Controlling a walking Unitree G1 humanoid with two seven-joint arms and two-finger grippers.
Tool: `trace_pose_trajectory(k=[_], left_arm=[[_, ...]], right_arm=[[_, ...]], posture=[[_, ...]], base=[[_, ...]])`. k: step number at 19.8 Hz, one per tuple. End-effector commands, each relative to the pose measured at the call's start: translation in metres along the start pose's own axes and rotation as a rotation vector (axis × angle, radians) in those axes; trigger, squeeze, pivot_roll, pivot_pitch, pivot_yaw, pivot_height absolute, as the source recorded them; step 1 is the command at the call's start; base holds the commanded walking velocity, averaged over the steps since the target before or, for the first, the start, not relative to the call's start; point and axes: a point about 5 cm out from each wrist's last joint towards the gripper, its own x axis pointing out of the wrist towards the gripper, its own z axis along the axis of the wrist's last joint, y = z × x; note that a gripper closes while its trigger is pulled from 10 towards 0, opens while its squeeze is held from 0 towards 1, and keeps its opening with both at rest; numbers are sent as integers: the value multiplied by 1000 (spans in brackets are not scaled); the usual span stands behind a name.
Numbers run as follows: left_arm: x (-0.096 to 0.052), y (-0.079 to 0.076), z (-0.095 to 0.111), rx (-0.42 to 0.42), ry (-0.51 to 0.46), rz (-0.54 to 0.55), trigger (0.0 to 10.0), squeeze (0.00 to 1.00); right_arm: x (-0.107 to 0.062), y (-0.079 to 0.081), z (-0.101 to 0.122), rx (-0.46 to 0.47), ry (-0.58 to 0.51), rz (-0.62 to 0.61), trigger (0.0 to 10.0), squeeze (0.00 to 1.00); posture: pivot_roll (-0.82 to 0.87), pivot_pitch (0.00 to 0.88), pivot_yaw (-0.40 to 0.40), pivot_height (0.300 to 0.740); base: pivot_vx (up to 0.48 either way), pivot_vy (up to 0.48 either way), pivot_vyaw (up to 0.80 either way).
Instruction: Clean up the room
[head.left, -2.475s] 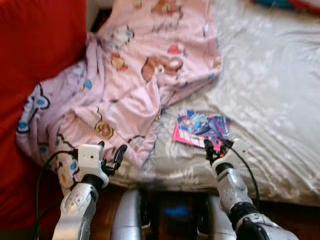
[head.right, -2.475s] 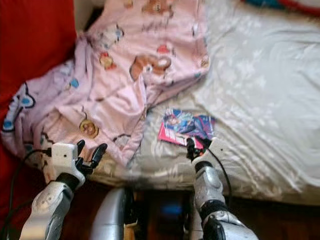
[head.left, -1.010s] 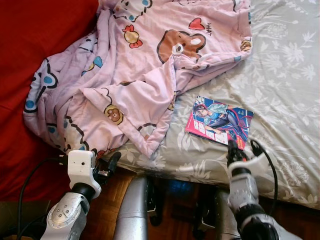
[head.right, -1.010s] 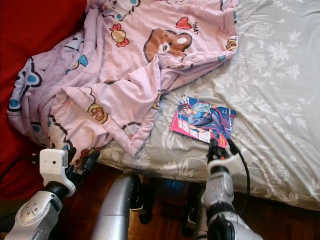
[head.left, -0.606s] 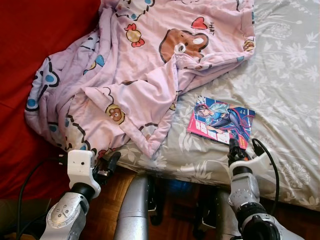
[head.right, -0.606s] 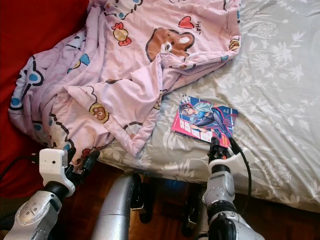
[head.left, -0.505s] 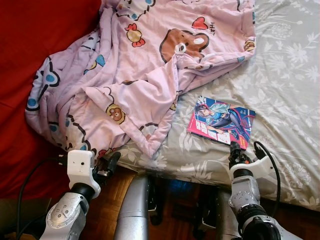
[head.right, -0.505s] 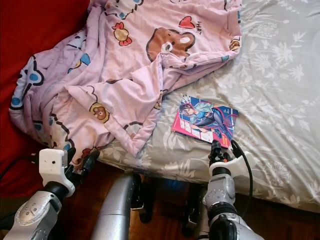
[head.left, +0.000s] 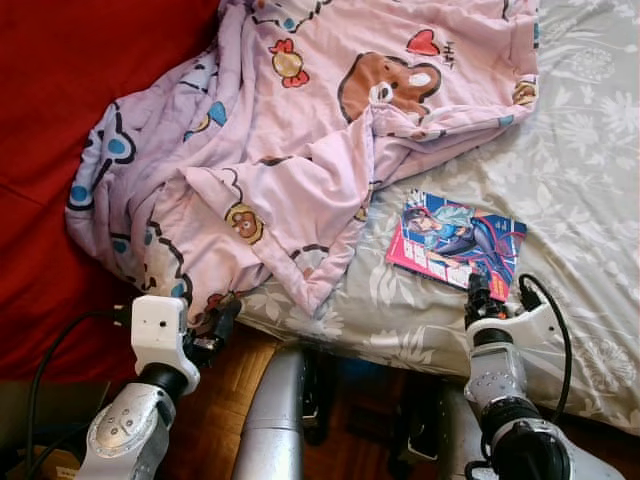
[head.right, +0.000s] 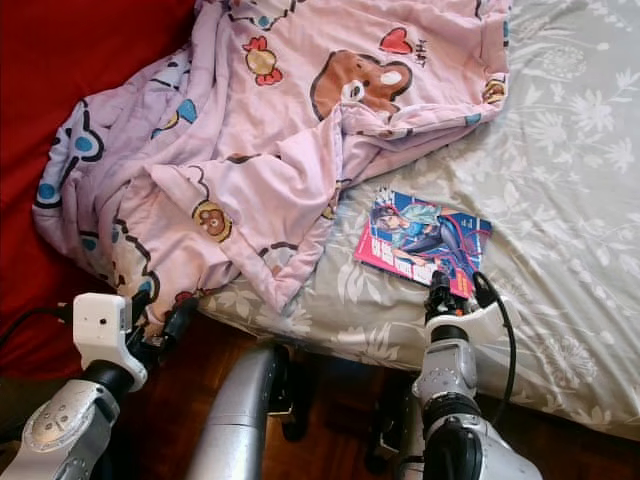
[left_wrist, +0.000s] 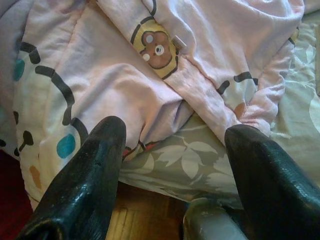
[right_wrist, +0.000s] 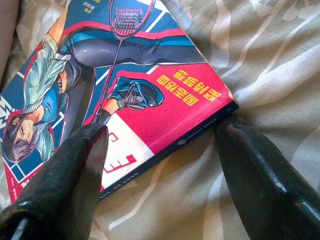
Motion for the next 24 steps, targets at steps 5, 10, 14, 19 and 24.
trace_pose_trajectory(k=[5,10,14,19,24], left_arm=[[-13,0,0,-1,35,14,10000,0],[-21,3,5,15,40,19,10000,0],[-27,3,8,22,48,23,10000,0],[-27,2,8,21,58,25,10000,0],[-19,0,6,9,43,25,10000,0]], right_arm=[[-14,-19,-22,202,89,-17,10000,0],[-16,-20,-24,386,80,17,10000,0],[-7,-7,-17,412,72,69,10000,0],[6,8,0,418,45,102,1333,0],[3,3,-1,394,51,99,0,0]], posture=[[329,542,185,635],[370,557,204,635],[388,566,215,635],[380,561,206,635],[356,522,180,635]], base=[[0,0,0],[0,0,0],[0,0,0],[0,0,0],[0,0,0]])
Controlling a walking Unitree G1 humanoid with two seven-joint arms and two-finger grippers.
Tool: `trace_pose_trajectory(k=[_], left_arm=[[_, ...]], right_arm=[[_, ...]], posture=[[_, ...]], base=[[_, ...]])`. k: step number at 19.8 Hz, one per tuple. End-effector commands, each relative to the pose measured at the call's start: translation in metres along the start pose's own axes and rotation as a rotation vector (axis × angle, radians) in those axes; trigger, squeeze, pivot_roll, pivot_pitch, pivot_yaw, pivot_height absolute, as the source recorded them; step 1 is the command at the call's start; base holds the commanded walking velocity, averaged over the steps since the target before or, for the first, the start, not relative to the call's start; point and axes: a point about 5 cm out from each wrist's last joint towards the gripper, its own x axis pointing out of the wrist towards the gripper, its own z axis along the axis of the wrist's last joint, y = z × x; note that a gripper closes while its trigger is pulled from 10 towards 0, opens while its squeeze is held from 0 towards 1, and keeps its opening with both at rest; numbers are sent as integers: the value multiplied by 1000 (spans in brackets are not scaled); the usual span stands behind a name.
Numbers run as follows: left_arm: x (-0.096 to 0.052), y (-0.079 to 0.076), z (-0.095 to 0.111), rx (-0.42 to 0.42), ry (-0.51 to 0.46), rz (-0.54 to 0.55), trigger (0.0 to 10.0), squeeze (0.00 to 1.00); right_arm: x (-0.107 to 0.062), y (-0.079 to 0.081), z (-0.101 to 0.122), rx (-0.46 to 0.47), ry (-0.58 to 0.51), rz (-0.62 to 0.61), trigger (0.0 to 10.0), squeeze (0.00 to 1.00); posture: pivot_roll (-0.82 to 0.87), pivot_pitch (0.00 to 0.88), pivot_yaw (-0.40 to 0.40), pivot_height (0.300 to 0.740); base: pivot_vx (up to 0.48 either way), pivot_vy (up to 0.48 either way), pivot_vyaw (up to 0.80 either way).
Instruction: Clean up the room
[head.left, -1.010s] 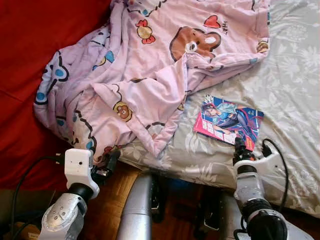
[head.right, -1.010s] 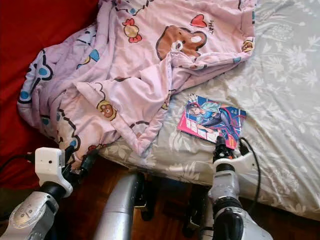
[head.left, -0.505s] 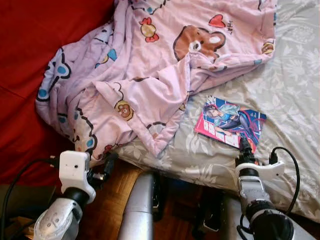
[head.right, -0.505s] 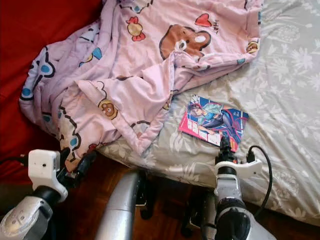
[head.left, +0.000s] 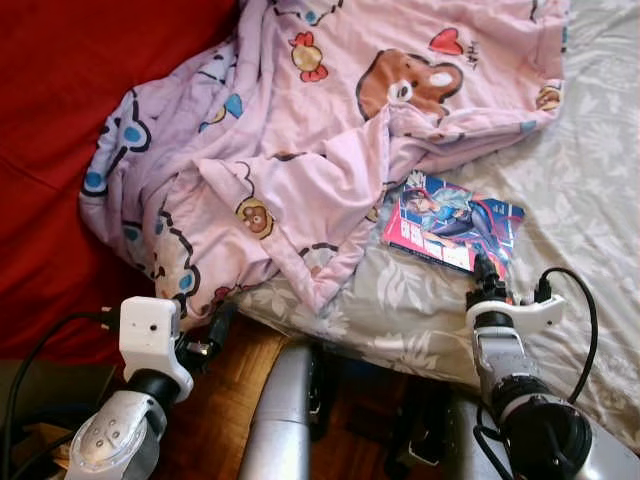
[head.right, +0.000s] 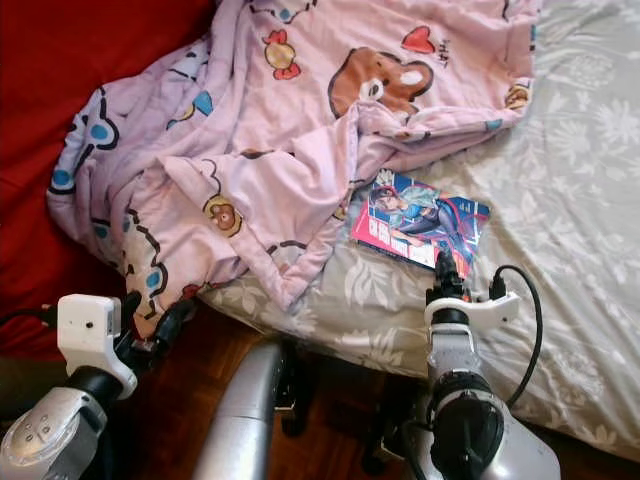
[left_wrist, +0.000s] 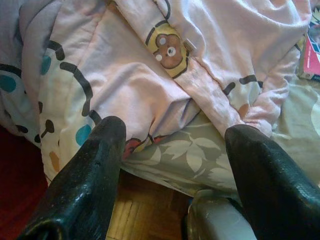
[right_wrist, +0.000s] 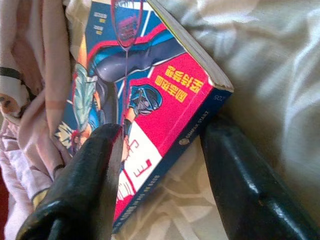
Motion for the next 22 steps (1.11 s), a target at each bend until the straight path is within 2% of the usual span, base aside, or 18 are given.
trace_pose_trajectory(k=[1,4,13,18,20,21,22], left_arm=[[-4,4,-11,0,46,25,10000,0],[-4,5,-11,0,46,30,10000,0],[-11,6,-15,5,65,35,10000,0],[-4,7,-19,7,67,35,10000,0],[1,7,-20,6,61,37,10000,0],[7,7,-22,0,55,40,10000,0],[12,7,-25,-4,54,40,10000,0]], right_arm=[[-10,-16,-5,-3,24,-46,0,0],[-13,-21,-2,-6,18,-64,0,0],[-13,-21,1,-7,3,-65,0,0],[-11,-19,-1,-26,14,-63,0,0],[-13,-20,-3,-74,43,-42,0,0],[-14,-20,-6,-128,68,-17,10000,0],[-15,-20,-9,-167,87,5,10000,0]], posture=[[352,520,176,635],[351,516,174,635],[365,540,188,635],[344,510,175,635],[328,490,166,635],[304,470,154,635],[287,453,144,635]], base=[[0,0,0],[0,0,0],[0,0,0],[0,0,0],[0,0,0],[0,0,0],[0,0,0]])
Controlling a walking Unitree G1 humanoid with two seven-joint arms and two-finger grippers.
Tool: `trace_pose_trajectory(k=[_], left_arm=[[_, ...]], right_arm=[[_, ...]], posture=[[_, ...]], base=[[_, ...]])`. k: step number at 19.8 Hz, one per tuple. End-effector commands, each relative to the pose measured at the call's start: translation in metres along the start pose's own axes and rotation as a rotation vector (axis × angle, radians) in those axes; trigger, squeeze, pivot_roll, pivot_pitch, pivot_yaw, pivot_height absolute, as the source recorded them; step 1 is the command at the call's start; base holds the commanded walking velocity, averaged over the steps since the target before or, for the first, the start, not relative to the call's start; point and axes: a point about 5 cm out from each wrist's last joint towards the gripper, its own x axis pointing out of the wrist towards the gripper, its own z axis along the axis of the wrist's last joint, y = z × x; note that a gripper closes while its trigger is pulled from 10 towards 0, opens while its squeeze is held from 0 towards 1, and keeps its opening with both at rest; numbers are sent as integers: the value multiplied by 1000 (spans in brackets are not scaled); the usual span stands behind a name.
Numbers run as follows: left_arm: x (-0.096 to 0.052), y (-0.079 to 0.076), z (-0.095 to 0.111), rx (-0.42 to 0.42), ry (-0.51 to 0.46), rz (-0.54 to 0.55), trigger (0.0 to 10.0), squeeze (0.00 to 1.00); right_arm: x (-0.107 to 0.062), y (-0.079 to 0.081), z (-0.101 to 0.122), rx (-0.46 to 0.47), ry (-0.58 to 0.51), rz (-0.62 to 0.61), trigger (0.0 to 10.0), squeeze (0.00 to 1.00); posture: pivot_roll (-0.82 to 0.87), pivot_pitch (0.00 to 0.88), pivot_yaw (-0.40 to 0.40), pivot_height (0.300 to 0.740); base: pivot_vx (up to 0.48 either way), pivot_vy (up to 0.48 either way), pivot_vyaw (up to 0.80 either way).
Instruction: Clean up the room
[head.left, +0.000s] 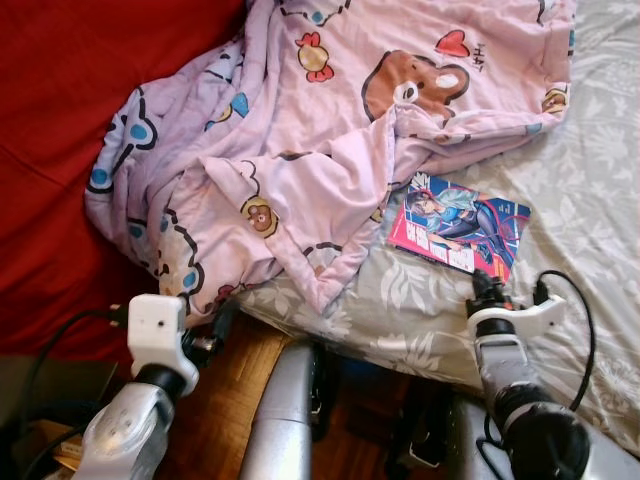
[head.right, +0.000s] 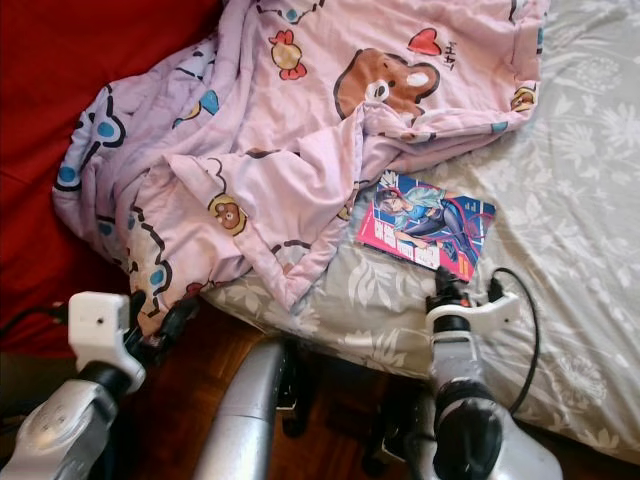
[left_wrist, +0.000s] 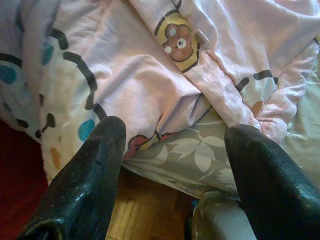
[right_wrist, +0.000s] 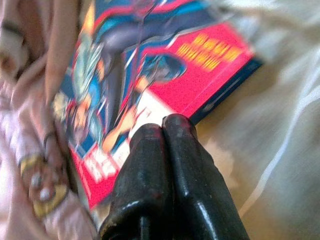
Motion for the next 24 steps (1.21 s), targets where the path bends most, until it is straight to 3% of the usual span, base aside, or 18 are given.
trace_pose_trajectory(k=[1,2,6,9,11,15,18,24], left_arm=[[1,4,-15,-2,43,23,10000,0],[5,4,-15,-8,35,25,10000,0],[25,9,-22,-26,16,41,10000,0],[44,14,-30,-38,3,56,10000,0],[48,14,-33,-41,-1,57,10000,0],[60,11,-45,-71,-11,67,10000,0],[68,5,-50,-89,-20,66,10000,0],[75,3,-49,-92,-48,69,10000,0]], right_arm=[[-10,-11,-11,-77,51,-6,10000,0],[-12,-9,-13,-150,68,31,10000,0],[-12,-3,-12,-301,54,86,10000,0],[-7,9,-12,-423,39,102,10000,0],[-5,16,-16,-537,45,128,10000,0],[-14,7,-23,-678,87,95,10000,0],[-18,-2,-24,-703,100,41,10000,0],[-12,4,-26,-725,110,32,10000,0]], posture=[[266,427,134,635],[255,411,127,635],[195,301,89,635],[152,180,58,635],[134,145,49,635],[92,71,21,635],[77,37,4,635],[74,9,-10,635]], base=[[0,0,0],[0,0,0],[0,0,0],[0,0,0],[0,0,0],[0,0,0],[0,0,0],[0,0,0]])
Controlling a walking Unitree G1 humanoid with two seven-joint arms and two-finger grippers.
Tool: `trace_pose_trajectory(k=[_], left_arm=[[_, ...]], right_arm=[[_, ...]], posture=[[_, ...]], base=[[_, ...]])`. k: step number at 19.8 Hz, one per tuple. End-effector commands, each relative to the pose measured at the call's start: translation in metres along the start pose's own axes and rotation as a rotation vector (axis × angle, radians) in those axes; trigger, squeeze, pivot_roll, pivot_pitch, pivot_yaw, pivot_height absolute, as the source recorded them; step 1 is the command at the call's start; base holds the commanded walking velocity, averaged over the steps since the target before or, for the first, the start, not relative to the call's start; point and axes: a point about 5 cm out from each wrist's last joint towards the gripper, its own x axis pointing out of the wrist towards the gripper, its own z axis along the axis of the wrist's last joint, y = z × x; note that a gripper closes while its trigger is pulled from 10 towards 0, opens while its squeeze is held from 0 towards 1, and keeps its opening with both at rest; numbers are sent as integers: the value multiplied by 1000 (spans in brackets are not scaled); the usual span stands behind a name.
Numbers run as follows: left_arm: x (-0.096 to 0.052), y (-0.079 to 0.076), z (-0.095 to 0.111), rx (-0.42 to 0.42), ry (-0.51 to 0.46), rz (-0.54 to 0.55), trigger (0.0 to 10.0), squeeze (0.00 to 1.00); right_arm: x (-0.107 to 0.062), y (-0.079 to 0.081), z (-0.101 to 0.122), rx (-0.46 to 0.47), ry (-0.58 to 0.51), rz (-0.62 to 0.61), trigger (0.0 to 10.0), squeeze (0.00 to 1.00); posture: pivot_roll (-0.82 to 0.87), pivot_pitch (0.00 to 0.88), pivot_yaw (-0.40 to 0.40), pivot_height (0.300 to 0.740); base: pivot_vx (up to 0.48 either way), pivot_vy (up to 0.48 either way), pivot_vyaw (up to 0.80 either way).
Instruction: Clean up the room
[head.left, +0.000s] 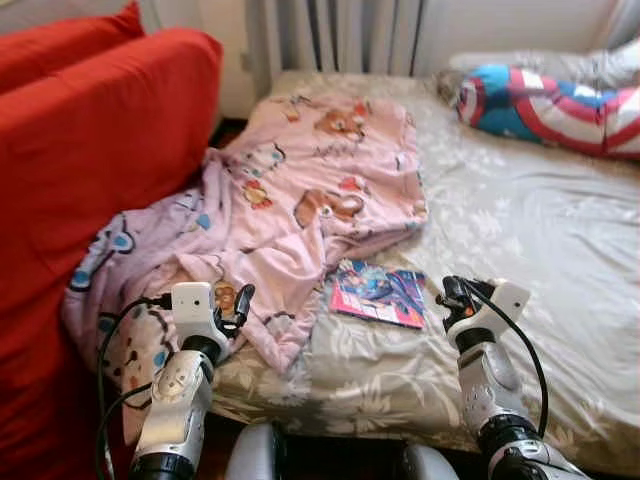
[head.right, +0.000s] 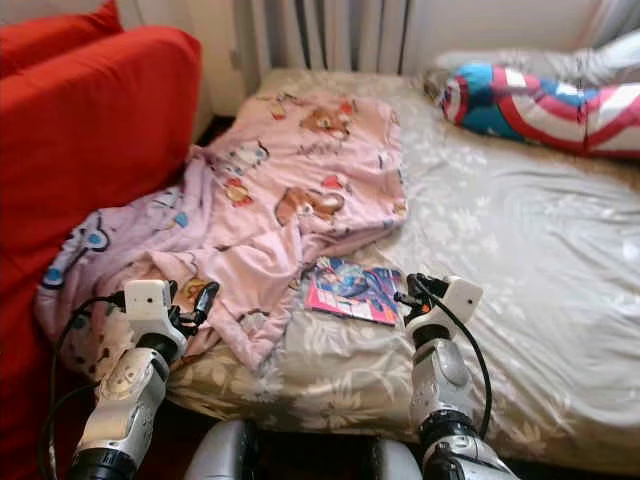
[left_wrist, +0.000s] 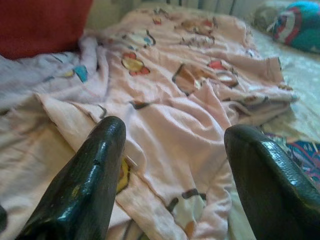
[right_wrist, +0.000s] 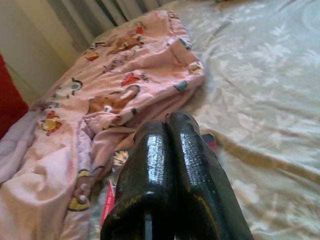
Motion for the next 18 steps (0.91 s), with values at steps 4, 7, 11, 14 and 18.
trace_pose_trajectory(k=[4,7,11,14,18], left_arm=[[3,1,-1,4,-15,6,10000,0],[6,1,0,7,-23,1,10000,0],[8,2,1,9,-32,6,10000,0],[8,4,2,2,-34,20,10000,0],[7,5,1,-4,-32,24,10000,0]], right_arm=[[1,3,-3,-2,23,-2,10000,0],[2,3,-4,-10,37,-16,10000,0],[3,4,-3,-8,36,-22,10000,0],[3,5,-5,-10,44,-24,10000,0],[3,5,-5,-10,47,-26,10000,0]], posture=[[75,0,-8,635],[74,7,-4,635],[79,30,0,635],[81,41,3,635],[80,57,5,635]], base=[[0,0,0],[0,0,0],[0,0,0],[0,0,0],[0,249,0]])
